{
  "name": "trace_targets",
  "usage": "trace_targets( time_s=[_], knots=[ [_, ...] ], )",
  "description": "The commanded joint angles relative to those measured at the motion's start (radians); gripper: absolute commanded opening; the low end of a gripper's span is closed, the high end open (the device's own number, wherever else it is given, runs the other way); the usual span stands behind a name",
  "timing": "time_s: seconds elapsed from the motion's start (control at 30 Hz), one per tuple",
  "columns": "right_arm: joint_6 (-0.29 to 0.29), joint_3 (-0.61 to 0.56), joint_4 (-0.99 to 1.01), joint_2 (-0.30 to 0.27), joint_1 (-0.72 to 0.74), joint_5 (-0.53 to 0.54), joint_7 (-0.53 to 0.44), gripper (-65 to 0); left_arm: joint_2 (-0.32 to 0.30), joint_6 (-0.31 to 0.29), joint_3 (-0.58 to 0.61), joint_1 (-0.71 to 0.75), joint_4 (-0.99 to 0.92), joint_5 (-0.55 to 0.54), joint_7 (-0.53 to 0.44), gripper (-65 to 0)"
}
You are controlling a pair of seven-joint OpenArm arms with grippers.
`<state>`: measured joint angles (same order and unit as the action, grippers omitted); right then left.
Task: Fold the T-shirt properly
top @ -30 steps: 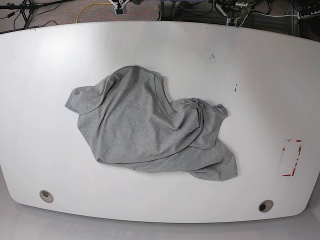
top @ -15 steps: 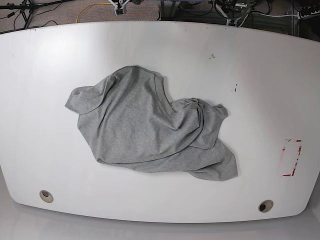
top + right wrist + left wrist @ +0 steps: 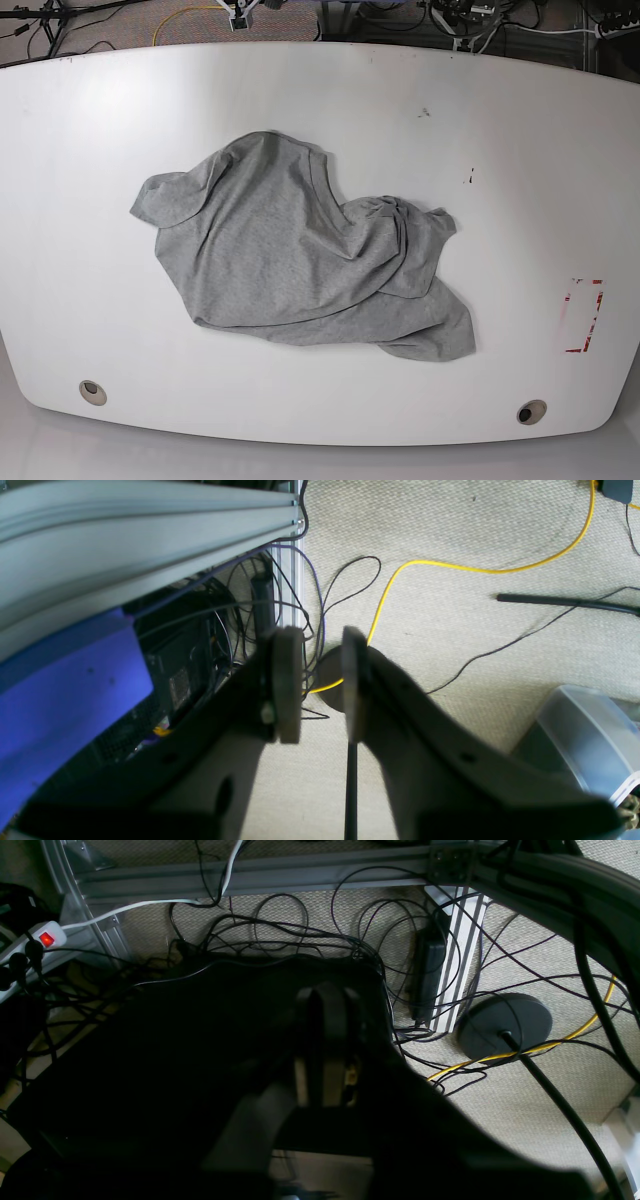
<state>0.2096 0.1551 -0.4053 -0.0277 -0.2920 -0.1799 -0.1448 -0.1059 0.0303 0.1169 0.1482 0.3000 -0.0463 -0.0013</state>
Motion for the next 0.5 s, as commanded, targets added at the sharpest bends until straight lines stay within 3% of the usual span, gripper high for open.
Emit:
trace_targets(
  time_s=[0.0,0.47],
  knots=[
    [0.001,-0.001,-0.005,0.0,-0.009,0.002,0.001,-52.4,-0.005,0.011,-0.002,0.002,0.002,0.0,-0.002,-63.6],
    [0.002,-0.002,-0.006,-0.001,-0.007,0.001,0.005,-52.3,-0.007,0.011,-0.002,0.001,0.007,-0.001,-0.003,-63.3]
  ],
)
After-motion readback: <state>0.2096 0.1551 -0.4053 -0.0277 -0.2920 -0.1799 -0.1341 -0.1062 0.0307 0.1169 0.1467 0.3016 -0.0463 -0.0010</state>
